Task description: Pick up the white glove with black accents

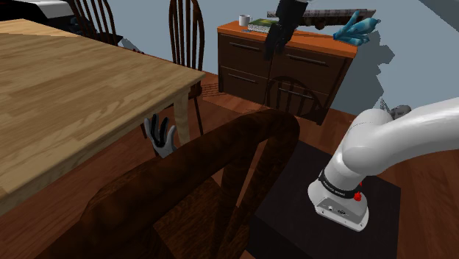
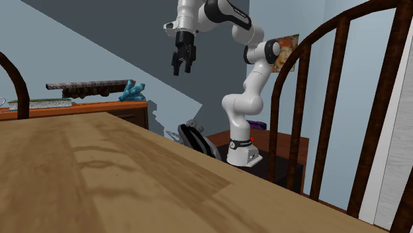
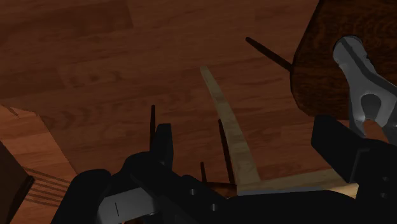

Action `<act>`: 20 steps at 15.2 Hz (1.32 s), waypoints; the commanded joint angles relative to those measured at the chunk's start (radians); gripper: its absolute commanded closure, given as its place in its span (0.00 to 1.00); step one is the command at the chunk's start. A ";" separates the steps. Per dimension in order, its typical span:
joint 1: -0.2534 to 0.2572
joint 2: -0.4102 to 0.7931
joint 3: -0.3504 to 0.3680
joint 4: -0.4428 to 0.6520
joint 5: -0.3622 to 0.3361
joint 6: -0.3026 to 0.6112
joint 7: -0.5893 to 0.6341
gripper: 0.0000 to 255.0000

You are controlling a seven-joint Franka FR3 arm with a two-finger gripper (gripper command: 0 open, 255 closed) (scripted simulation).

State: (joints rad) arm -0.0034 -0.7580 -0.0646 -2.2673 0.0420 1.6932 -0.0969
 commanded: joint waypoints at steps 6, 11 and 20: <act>0.027 -0.014 0.099 -0.119 0.035 0.130 0.090 0.00; 0.059 0.011 0.203 -0.207 0.069 0.267 0.183 0.00; 0.093 0.162 0.412 -0.278 0.097 0.529 0.371 0.00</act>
State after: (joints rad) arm 0.0880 -0.6207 0.3207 -2.5426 0.1393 2.1901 0.2487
